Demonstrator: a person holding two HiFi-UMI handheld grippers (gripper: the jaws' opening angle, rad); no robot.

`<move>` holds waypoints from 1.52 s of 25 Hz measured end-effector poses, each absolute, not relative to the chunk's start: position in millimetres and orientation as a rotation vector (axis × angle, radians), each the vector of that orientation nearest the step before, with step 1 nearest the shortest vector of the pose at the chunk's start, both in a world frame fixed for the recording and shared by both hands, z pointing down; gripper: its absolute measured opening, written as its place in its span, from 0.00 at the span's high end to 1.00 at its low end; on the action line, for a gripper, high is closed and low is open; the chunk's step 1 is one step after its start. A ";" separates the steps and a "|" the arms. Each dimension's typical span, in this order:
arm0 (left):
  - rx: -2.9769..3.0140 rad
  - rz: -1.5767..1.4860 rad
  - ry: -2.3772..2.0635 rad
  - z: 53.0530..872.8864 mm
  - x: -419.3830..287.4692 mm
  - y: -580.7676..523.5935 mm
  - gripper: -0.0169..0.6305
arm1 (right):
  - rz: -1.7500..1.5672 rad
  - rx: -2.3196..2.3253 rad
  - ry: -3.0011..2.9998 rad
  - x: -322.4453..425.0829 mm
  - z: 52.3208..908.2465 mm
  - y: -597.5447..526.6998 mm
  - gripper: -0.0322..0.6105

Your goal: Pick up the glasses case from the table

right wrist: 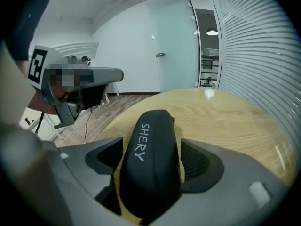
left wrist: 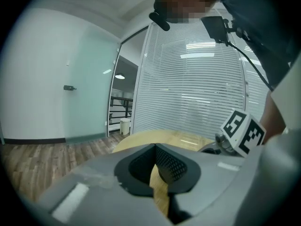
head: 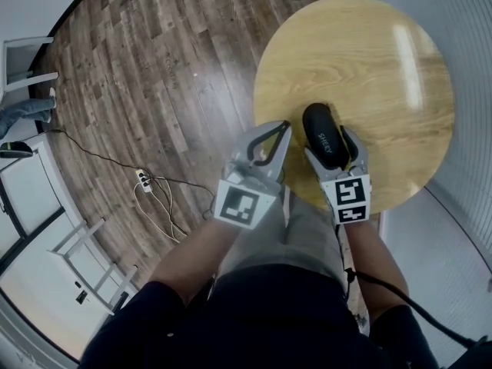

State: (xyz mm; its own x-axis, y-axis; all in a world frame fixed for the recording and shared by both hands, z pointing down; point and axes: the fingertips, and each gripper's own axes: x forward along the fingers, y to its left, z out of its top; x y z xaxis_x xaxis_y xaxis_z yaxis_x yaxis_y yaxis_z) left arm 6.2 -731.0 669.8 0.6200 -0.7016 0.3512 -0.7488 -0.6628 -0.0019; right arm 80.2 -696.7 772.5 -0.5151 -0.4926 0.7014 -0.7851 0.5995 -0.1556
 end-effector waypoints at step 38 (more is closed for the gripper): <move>2.945 0.108 -1.217 424.5 11.7 -690.1 0.97 | 0.439 1.399 -2.341 133.3 494.1 -653.1 0.38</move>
